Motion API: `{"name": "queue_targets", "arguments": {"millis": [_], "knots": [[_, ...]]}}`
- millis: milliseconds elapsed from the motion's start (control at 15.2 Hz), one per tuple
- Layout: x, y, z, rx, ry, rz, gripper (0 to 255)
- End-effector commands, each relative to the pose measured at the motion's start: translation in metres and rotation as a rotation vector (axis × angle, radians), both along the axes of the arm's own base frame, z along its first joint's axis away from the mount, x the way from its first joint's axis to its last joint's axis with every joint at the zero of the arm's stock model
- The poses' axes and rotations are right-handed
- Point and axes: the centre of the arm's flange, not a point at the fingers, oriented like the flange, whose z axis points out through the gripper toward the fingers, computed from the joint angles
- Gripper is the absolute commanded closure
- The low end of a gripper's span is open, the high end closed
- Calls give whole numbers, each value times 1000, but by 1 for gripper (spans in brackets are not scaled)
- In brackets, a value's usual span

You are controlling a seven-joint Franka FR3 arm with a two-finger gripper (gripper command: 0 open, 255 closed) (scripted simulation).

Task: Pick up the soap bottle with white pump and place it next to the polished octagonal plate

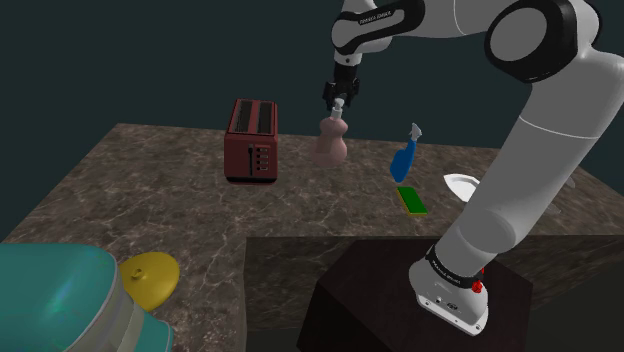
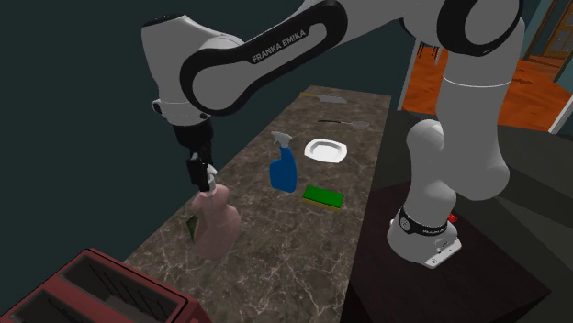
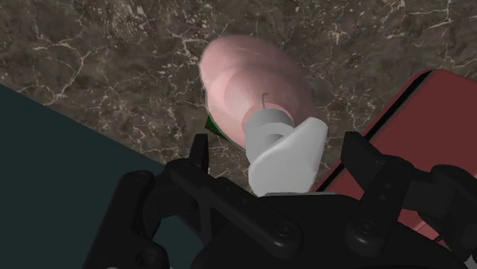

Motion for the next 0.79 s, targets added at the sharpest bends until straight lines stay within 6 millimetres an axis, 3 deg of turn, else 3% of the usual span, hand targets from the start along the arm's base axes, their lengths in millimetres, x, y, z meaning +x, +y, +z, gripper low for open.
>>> {"name": "queue_targets", "arguments": {"millis": [0,132,198,726], "knots": [[0,0,0,0,0,0,0],[0,0,0,0,0,0,0],[0,0,0,0,0,0,255],[0,0,0,0,0,0,255]]}}
